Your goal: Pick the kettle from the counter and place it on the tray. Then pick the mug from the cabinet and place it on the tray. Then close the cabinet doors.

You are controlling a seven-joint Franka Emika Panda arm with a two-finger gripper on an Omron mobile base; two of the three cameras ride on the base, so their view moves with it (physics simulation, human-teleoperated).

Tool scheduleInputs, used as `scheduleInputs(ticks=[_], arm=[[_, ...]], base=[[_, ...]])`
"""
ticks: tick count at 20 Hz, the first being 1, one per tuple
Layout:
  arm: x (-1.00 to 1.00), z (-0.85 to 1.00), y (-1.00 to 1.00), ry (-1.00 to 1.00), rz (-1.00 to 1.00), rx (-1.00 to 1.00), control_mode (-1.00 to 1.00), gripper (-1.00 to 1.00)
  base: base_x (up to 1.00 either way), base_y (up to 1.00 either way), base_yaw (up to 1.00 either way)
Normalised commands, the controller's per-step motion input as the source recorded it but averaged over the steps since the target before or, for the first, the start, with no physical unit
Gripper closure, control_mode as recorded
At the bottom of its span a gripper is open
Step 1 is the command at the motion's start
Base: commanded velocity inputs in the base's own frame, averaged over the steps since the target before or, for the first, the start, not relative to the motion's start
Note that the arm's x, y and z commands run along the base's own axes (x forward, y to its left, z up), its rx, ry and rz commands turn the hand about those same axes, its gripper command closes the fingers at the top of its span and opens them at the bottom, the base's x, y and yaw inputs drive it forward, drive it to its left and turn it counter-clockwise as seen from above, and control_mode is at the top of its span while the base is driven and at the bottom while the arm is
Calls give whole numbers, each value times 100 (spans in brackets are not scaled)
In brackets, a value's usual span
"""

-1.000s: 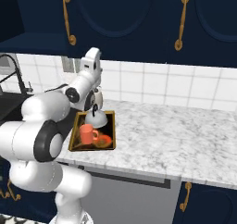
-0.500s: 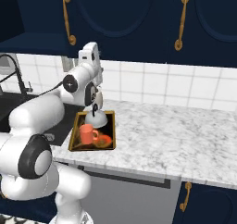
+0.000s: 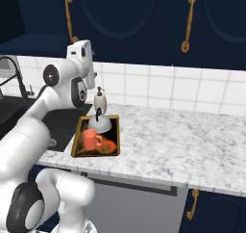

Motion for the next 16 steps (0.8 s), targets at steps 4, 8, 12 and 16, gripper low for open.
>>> scheduleInputs(ticks=[4, 8, 12, 16], arm=[[-77, 19, 5, 16, 0, -1, -100, -100], [-56, 0, 46, 21, 0, -14, -100, -100], [-19, -27, 40, 23, 3, -20, -100, -100], [-15, -29, 12, 8, 4, -9, -100, -100]], base=[[0, 0, 0], [0, 0, 0], [0, 0, 0], [0, 0, 0]])
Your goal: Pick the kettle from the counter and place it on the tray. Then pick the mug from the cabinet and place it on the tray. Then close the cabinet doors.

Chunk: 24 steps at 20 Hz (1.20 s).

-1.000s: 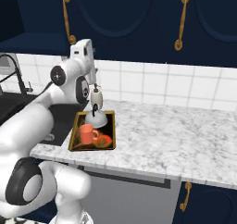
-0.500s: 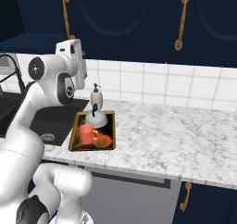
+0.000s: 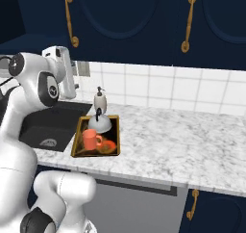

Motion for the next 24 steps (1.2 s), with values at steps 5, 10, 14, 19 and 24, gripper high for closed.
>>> scheduleInputs(ticks=[5, 10, 14, 19, 24], arm=[[-35, -26, 25, 0, 3, -13, -100, -100], [-49, -8, 65, 0, -1, -14, -100, -100], [-46, -4, 78, -1, -7, -15, -100, -100], [-60, 8, 56, -4, -13, -4, -100, -100], [-61, 17, 60, -4, -8, -8, -100, -100]], base=[[0, 0, 0], [0, 0, 0], [0, 0, 0], [0, 0, 0], [0, 0, 0]])
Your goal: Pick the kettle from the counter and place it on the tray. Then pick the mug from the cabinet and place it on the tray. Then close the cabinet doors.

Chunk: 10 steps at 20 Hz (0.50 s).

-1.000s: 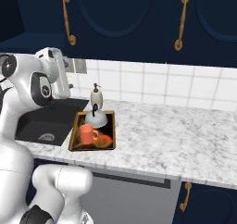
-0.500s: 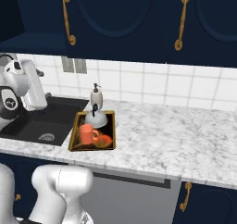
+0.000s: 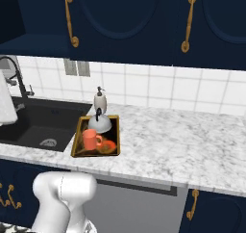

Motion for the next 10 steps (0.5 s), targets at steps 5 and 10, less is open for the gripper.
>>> scheduleInputs(ticks=[5, 10], arm=[[-52, 27, 74, -4, -6, -13, -100, -100], [-33, 3, 91, -1, -5, -17, -100, -100]], base=[[0, 0, 0], [0, 0, 0]])
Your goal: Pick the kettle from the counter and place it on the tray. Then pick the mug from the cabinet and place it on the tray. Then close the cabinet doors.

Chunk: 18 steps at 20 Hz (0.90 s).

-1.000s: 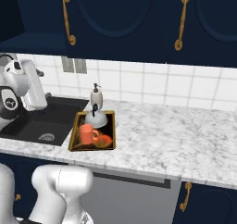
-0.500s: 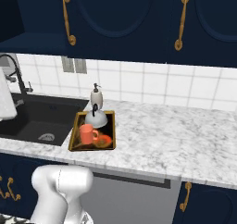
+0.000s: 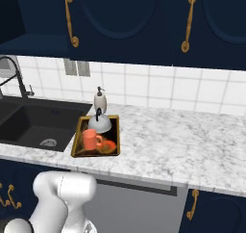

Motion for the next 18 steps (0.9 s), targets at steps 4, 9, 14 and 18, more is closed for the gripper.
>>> scheduleInputs(ticks=[4, 9, 14, 18], arm=[[-1, -5, 98, -3, 0, -18, -100, -100], [8, -10, 53, -10, -2, -10, -100, -100], [23, -17, 27, -18, -1, -6, -100, -100], [3, -2, 38, -16, -2, -4, -100, -100]], base=[[0, 0, 0], [0, 0, 0], [0, 0, 0], [0, 0, 0]])
